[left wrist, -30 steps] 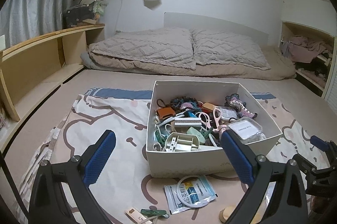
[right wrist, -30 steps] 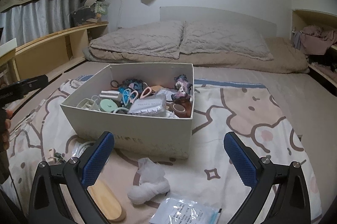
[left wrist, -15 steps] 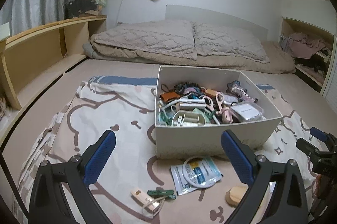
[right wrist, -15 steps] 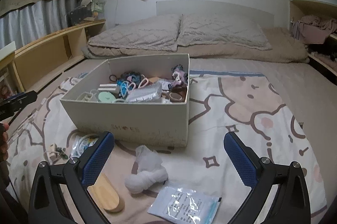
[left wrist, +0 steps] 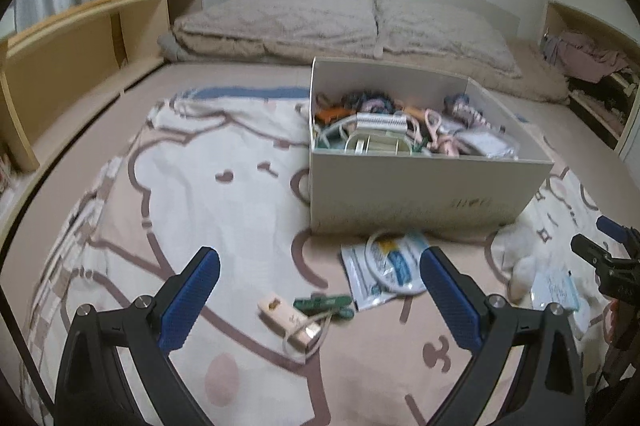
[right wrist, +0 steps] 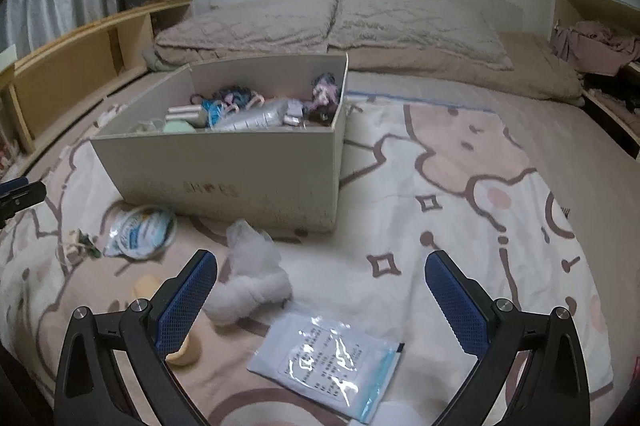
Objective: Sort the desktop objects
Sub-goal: 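Withdraw both open grippers up and away from the SHOES box, then move the left gripper to the white-and-gold box while the right gripper approaches the white sachet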
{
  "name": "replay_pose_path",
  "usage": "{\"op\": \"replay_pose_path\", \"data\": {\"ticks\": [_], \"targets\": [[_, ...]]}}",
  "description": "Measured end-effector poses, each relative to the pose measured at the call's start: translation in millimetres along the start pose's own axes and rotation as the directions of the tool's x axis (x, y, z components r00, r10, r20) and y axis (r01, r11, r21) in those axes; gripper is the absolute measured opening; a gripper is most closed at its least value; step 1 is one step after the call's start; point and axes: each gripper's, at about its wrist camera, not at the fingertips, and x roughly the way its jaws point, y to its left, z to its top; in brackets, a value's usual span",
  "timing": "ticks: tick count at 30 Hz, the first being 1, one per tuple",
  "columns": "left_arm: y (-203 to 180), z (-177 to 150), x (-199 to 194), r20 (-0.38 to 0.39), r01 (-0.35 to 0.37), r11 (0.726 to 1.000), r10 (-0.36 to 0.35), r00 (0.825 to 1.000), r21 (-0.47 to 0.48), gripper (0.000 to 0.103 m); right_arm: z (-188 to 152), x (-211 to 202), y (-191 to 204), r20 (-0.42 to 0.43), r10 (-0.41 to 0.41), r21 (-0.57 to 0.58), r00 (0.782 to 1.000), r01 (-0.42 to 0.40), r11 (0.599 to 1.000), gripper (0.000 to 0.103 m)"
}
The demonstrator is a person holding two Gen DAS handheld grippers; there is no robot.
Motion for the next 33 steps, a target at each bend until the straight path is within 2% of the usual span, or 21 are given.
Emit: {"op": "replay_pose_path", "data": {"ticks": [3, 7, 10, 20, 24, 25, 30, 33], "targets": [[1, -6, 1, -0.025, -0.003, 1.0, 0.003, 1.0, 0.007, 0.101, -5, 9, -1, -0.061, 0.01, -0.009, 0.998, -0.01, 1.0, 0.103], [3, -12, 3, -0.056, -0.017, 1.0, 0.018, 0.998, 0.026, 0.101, -15, 23, 3, -0.16, 0.016, -0.039, 0.987, -0.023, 0.999, 0.103], [6, -16, 8, -0.081, -0.036, 0.999, 0.039, 0.996, 0.038, 0.101, -22, 30, 8, -0.205, 0.009, -0.076, 0.979, -0.025, 0.997, 0.103], [37, -9, 8, -0.097, -0.103, 0.995, 0.104, 0.99, 0.009, 0.101, -34, 43, 15, -0.286, -0.022, -0.144, 0.958, -0.02, 0.989, 0.103], [53, -15, 12, -0.141, -0.13, 0.991, 0.127, 0.982, -0.014, 0.101, -38, 46, 16, -0.309, -0.042, -0.163, 0.95, -0.01, 0.987, 0.103], [56, -17, 14, -0.149, -0.101, 0.995, 0.102, 0.984, 0.017, 0.101, -40, 48, 16, -0.318, -0.052, -0.17, 0.947, -0.003, 0.985, 0.103], [73, -27, 32, -0.254, -0.161, 0.987, 0.155, 0.955, -0.005, 0.101, -42, 49, 14, -0.33, -0.055, -0.17, 0.942, -0.002, 0.985, 0.103], [83, -32, 44, -0.318, -0.152, 0.987, 0.127, 0.94, -0.053, 0.101, -41, 49, 12, -0.333, -0.059, -0.164, 0.941, 0.003, 0.986, 0.103]]}}
